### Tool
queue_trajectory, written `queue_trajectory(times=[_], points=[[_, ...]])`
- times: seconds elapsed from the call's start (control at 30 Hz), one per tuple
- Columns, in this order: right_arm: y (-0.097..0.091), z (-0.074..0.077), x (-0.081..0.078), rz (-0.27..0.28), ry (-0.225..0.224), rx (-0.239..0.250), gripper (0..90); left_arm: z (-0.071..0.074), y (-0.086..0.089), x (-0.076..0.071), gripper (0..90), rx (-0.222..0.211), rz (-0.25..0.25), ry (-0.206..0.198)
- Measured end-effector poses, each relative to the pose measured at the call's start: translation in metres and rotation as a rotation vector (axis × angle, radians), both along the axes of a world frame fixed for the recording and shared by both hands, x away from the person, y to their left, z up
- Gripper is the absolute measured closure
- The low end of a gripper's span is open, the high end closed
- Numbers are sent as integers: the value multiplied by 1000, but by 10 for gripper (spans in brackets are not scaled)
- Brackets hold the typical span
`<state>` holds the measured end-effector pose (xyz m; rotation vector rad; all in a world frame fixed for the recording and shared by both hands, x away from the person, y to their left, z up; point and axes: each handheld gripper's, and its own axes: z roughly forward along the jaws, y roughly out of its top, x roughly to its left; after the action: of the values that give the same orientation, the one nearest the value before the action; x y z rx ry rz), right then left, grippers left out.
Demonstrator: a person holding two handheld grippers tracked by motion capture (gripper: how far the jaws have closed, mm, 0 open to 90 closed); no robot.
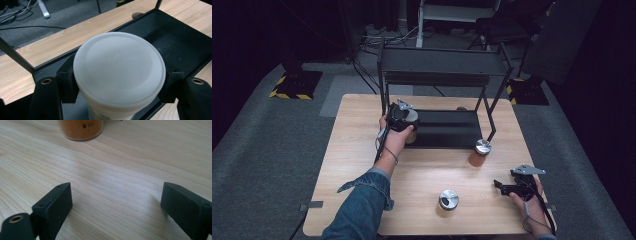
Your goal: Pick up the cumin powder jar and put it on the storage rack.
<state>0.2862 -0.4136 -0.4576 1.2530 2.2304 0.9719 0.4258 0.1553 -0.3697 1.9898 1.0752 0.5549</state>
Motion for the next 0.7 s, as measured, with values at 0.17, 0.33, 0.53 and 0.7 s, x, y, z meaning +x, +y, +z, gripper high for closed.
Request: queue_trajectory(times=[0.17,0.33,0.53,0.7], points=[[0,0,0,-1,0,0,97,3,1,-5,226,-16,19,-13],[0,0,0,-1,1,0,97,15,2,-27,198,-2,7,-59],[1,0,-1,-6,-1,-1,97,26,23,-63,194,-27,-7,-88],[1,0,-1,-6,-1,-1,97,30,46,-99,193,-39,-1,-103]])
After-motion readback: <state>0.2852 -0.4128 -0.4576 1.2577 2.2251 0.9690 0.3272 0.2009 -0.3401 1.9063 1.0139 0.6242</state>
